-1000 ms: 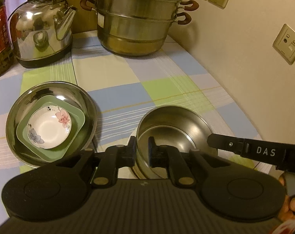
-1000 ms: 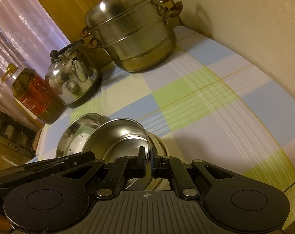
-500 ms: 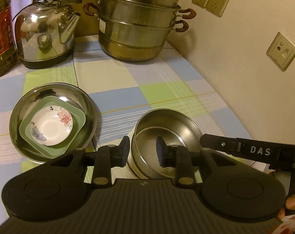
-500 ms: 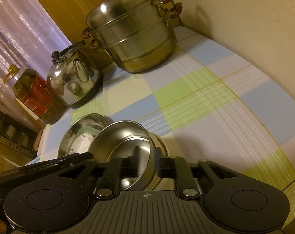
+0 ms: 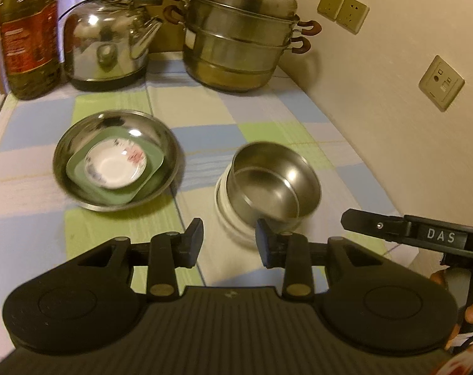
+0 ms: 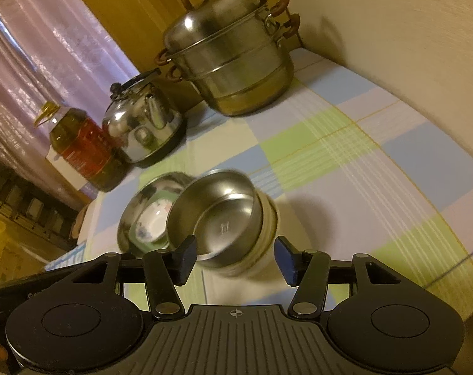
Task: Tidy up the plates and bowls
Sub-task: 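Move both open grippers back away from the bowl stack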
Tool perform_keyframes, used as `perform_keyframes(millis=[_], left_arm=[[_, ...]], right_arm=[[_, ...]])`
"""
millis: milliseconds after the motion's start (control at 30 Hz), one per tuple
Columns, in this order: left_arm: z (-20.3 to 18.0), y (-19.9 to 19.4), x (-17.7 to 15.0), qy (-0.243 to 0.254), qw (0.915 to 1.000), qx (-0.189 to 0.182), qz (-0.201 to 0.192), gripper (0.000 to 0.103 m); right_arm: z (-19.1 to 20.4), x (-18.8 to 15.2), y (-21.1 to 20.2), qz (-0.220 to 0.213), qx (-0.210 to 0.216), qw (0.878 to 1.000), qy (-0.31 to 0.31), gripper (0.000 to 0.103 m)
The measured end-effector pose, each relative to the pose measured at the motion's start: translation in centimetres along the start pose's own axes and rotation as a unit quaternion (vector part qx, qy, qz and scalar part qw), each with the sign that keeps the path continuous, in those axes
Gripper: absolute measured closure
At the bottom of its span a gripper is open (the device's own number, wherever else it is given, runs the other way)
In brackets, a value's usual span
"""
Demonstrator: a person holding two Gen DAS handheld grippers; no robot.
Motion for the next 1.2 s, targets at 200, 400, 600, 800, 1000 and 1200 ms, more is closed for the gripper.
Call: perform_keyframes(millis=[200,400,600,800,1000,1200], left_arm=[[0.1,-2.3,-3.1,-0.014,0.9998,0.013,0.008,0.071],[0.6,-4.2,-6.3,-0.035,0.9989,0.026,0.013,0.071],[0.7,-5.4,-9.2,-0.053,0.9973,0.048,0.02,0.071],[0.2,-6.0,-11.5,-0.065,0.9956,0.061,0.026,0.071],[-0.3,-6.9,-12.8,-0.072,0.9945,0.072,0.023,0.071],[-0.6,-7.4,-13.7,-0.08,0.9933,0.081,0.02,0.071]], right_arm=[[-0.1,-2.8,-1.4,0.024,0.007,1.0,-0.015,0.045],[-0.1,-5.7,-2.6,0.049,0.01,0.998,-0.036,0.043],[-0.2,-8.1,-3.4,0.074,0.007,0.996,-0.058,0.039],[-0.4,-9.9,-3.6,0.096,0.007,0.992,-0.077,0.038],[-0.4,-10.7,-4.0,0.105,0.011,0.99,-0.094,0.038],[-0.6,-11.2,-4.1,0.114,0.018,0.988,-0.101,0.037]])
Point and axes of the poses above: each gripper's, at about its wrist camera, not at the fingertips, and y roughly the way its jaws point, z to its left, x to its top, the point moved 2 cm from there along y, roughly the way its jaws point, and after that the axes turned 3 degrees about z, right-handed, at the moved point
